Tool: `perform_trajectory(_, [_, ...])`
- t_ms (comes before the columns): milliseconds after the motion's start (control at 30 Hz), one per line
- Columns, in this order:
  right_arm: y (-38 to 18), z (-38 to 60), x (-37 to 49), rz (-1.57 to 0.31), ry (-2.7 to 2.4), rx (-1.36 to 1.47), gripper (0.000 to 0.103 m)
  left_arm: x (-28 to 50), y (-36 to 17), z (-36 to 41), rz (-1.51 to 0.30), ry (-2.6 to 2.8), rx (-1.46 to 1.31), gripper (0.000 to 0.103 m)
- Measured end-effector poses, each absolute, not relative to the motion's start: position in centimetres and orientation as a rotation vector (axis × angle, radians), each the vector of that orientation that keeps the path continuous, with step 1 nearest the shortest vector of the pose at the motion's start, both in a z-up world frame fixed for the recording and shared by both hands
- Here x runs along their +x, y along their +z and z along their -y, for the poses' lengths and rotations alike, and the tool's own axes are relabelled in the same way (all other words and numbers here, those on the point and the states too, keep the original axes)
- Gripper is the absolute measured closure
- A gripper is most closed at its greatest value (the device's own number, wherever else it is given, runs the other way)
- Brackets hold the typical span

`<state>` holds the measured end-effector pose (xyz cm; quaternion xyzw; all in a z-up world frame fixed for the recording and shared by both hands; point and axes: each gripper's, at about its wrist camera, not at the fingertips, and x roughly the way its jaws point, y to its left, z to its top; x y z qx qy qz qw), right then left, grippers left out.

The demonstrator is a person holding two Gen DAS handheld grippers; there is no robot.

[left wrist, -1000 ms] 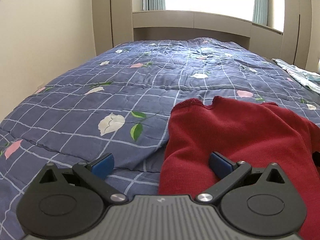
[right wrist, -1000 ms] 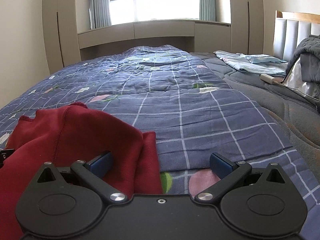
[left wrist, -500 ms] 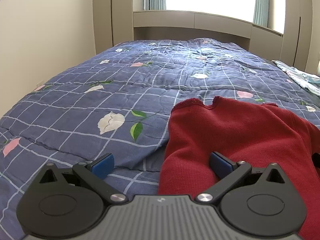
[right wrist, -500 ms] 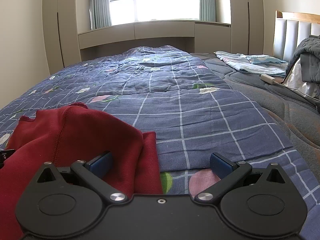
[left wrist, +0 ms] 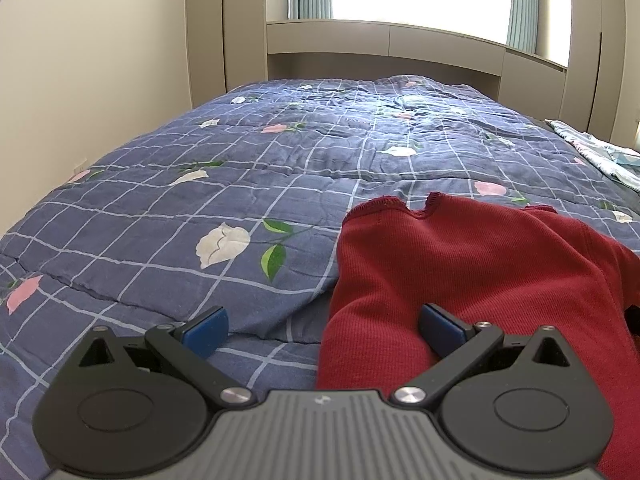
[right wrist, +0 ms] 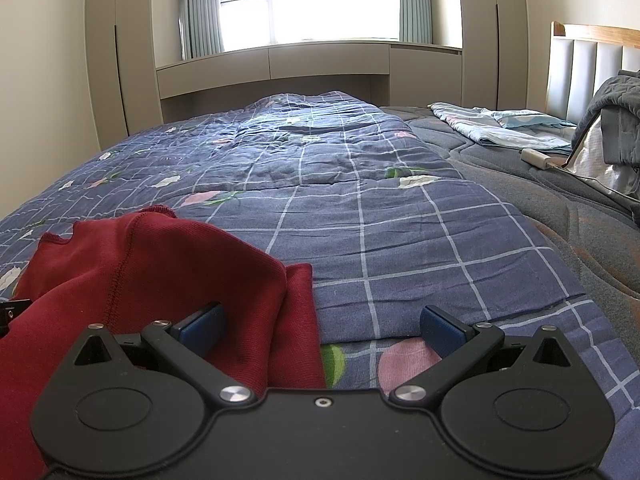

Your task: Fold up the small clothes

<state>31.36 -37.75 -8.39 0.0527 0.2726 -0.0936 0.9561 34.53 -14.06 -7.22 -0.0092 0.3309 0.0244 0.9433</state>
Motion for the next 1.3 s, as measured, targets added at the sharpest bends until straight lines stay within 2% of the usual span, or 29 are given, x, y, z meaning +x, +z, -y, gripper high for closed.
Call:
perform_trajectory(467, [-8.3, 38.3, 31.4, -0.557, -0.173, 0.137, 0.001, 30.8, -2.1, 9.7, -0.598, -0.09, -0.18, 0.0])
perform_trajectory(1000, [-8.3, 38.8, 31.3, -0.557, -0.156, 0.165, 0.0, 33.5, -6.6, 7.2, -0.906, -0.21, -0.481, 0.0])
perform_trajectory(1300, [-8.4, 39.2, 31.2, -0.557, -0.127, 0.204, 0.0, 33.7, -6.9, 7.7, -0.922, -0.22, -0.457, 0.0])
